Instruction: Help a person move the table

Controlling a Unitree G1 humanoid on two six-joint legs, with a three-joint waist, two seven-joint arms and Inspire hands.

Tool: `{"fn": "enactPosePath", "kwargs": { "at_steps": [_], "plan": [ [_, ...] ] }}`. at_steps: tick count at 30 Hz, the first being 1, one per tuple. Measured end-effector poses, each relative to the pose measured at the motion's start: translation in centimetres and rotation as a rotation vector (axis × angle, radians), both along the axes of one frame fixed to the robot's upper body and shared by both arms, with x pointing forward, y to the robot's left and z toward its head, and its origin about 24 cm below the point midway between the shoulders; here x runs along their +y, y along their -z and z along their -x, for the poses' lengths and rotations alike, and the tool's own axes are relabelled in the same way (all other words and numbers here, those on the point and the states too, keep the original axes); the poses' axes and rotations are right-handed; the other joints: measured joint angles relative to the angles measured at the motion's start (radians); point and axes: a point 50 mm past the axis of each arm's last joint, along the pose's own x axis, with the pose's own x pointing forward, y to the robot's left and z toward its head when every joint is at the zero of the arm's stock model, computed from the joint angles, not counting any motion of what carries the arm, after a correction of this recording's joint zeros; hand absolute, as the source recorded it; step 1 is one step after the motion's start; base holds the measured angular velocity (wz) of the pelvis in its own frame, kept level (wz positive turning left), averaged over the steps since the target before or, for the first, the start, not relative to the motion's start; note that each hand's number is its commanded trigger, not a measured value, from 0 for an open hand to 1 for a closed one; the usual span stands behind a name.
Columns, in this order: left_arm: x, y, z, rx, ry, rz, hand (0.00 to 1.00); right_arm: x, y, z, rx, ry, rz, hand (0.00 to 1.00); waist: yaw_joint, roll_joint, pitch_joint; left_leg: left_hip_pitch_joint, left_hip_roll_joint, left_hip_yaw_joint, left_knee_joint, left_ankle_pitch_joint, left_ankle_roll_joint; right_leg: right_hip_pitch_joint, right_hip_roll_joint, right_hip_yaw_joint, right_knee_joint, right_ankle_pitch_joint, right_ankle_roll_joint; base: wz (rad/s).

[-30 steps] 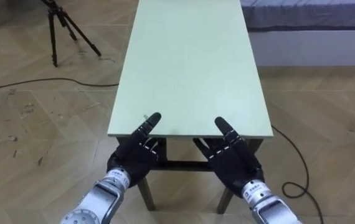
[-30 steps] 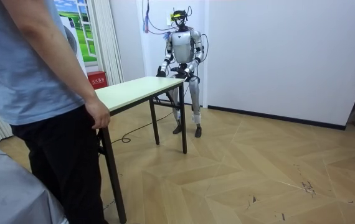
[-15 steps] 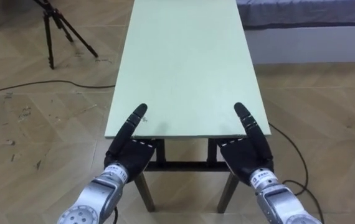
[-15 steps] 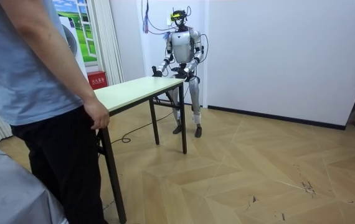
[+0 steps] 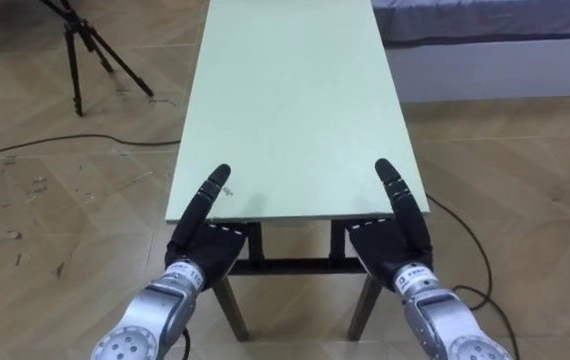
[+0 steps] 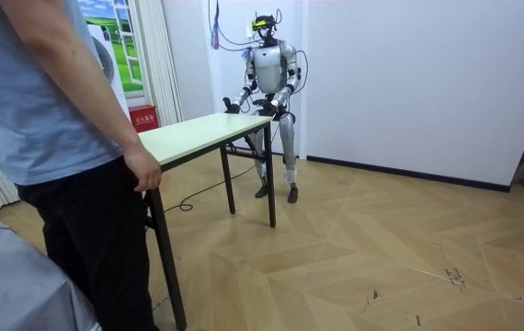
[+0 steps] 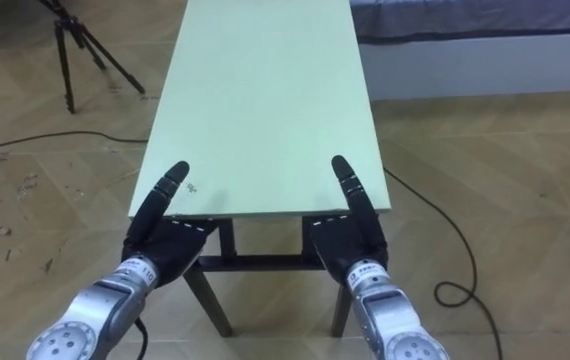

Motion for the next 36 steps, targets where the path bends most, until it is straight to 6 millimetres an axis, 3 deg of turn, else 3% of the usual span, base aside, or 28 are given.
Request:
{"fn": "enactPosePath", "kwargs": {
  "at_steps": [8,9,10,11,12,13,19,25,36],
  "plan": [
    [-0.2,-0.1,-0.1,0.024,-0.039,0.022,0.00,0.1,-0.2,-0.3,0.020,-0.002,0.004,0.00,-0.004,0.002,-0.0003,0.003,-0.003,0.003,0.000,0.000,0.000,-0.001,-0.001,0.005,0.001,0.002,0.002,0.00],
    [-0.2,-0.1,-0.1,0.026,-0.043,0.021,0.04,0.2,-0.2,-0.4,0.023,-0.003,0.004,0.00,-0.004,0.002,-0.0003,0.004,-0.003,0.003,0.000,0.000,0.000,-0.002,-0.001,0.005,0.001,0.002,0.002,0.00],
    [-0.2,-0.1,-0.1,0.027,-0.044,0.020,0.40,0.2,-0.2,-0.4,0.025,-0.003,0.004,0.10,-0.005,0.002,-0.0003,0.004,-0.003,0.001,0.000,0.000,0.000,-0.002,-0.001,0.005,0.001,0.002,0.002,0.00],
    [-0.2,-0.1,-0.1,0.027,-0.045,0.020,0.60,0.2,-0.2,-0.4,0.025,-0.003,0.003,0.51,-0.006,0.002,-0.0003,0.004,-0.003,0.001,0.000,0.000,0.000,-0.002,-0.001,0.005,0.000,0.002,0.003,0.00],
    [-0.2,-0.1,-0.1,0.027,-0.045,0.017,1.00,0.3,-0.3,-0.4,0.026,-0.004,0.004,0.86,-0.006,0.002,-0.0002,0.004,-0.004,0.001,0.000,0.000,0.000,-0.003,-0.002,0.005,0.001,0.002,0.003,0.00],
    [-0.2,-0.1,-0.1,0.026,-0.047,0.010,1.00,0.4,-0.3,-0.5,0.028,-0.003,0.010,1.00,-0.006,0.002,-0.0001,0.003,-0.004,0.001,0.000,0.000,0.000,-0.004,-0.002,0.005,0.001,0.002,0.003,0.00],
    [-0.6,-0.1,-0.1,0.021,-0.055,-0.006,1.00,0.5,-0.5,-0.8,0.061,0.000,0.051,1.00,-0.004,0.000,0.0006,-0.003,-0.007,-0.006,-0.001,0.000,0.000,-0.018,-0.004,0.005,0.002,0.003,0.004,0.00],
    [-1.1,-0.2,-0.3,0.057,-0.053,-0.003,1.00,0.8,-0.3,-0.8,0.127,0.020,0.071,1.00,0.022,-0.005,0.0045,-0.018,-0.007,-0.017,-0.017,0.000,0.000,-0.045,-0.003,0.007,0.017,0.003,0.004,-0.07],
    [-2.0,0.2,-0.1,0.078,-0.028,-0.026,1.00,0.6,0.0,-0.7,0.135,0.050,0.099,1.00,0.021,-0.008,0.0058,0.022,-0.014,-0.049,-0.040,-0.005,0.009,-0.016,-0.005,0.007,0.017,0.003,0.004,-0.01]
  ]
}}
